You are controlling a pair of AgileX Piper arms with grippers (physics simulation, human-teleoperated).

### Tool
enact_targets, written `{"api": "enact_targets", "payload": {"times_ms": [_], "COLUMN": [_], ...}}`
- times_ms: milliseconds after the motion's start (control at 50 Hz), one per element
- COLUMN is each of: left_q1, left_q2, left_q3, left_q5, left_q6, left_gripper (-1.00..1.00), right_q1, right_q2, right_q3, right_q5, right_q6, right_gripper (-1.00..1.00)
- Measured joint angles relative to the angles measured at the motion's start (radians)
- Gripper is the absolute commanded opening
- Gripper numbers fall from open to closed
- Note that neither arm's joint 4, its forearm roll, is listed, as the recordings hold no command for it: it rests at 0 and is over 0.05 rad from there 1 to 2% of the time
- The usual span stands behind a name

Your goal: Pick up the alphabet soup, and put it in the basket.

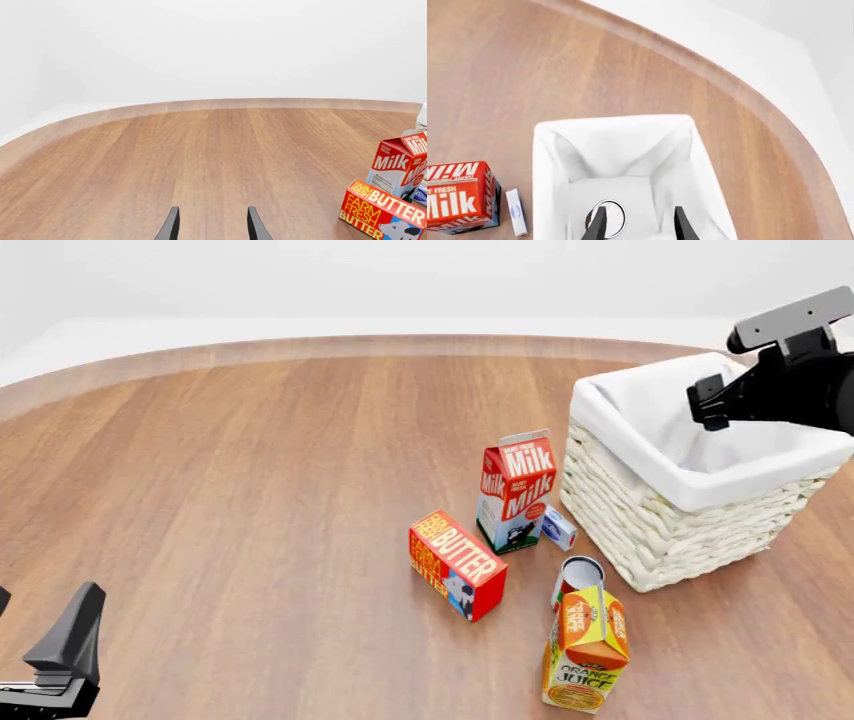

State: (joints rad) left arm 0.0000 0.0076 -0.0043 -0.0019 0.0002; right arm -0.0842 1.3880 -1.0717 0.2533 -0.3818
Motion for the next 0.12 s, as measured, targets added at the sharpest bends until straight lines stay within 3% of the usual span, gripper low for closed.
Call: {"api": "enact_targets", "payload": {"times_ms": [120], "left_q1": [0.000], "left_q2": [0.000], "left_q3": [0.000], "left_q5": [0.000], "left_q6": [0.000], "left_gripper": [1.00], "right_q1": [0.010], "right_q2": [-0.047], "right_q3": [0.058], "right_q5": [-0.033], "right_q6": [0.018], "right_gripper": [1.00]}}
